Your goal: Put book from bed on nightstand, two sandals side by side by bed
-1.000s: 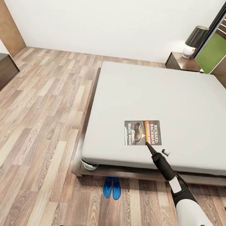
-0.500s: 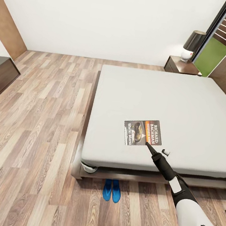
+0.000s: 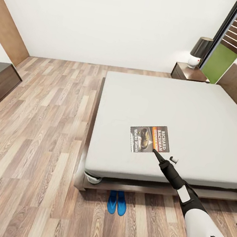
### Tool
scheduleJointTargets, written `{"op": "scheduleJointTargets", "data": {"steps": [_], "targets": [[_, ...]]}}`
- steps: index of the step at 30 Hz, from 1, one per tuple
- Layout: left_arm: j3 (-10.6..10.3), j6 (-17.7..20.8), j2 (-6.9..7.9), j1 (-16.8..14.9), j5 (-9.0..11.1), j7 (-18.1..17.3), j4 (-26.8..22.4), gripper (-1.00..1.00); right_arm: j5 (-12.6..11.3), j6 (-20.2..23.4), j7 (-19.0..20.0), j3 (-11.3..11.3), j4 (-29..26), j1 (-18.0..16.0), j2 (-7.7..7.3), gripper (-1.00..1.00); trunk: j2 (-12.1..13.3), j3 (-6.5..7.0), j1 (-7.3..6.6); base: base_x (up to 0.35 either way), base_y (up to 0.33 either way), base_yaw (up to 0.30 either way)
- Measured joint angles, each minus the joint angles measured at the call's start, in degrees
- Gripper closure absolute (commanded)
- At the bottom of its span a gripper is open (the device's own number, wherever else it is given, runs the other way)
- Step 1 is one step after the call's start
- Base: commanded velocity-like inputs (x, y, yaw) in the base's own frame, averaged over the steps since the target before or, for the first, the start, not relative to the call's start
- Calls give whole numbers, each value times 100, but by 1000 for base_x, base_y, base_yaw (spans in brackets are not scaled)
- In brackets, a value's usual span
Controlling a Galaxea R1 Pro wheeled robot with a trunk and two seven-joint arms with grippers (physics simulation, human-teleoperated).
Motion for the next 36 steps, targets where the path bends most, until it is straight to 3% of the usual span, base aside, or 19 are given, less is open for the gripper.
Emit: {"op": "scheduleJointTargets", "data": {"steps": [36], "targets": [[-9,-1,0,0,-9,0,0,-100,0,-7,0,0,0,0,0,100,0,333,0,0,0,0]]}}
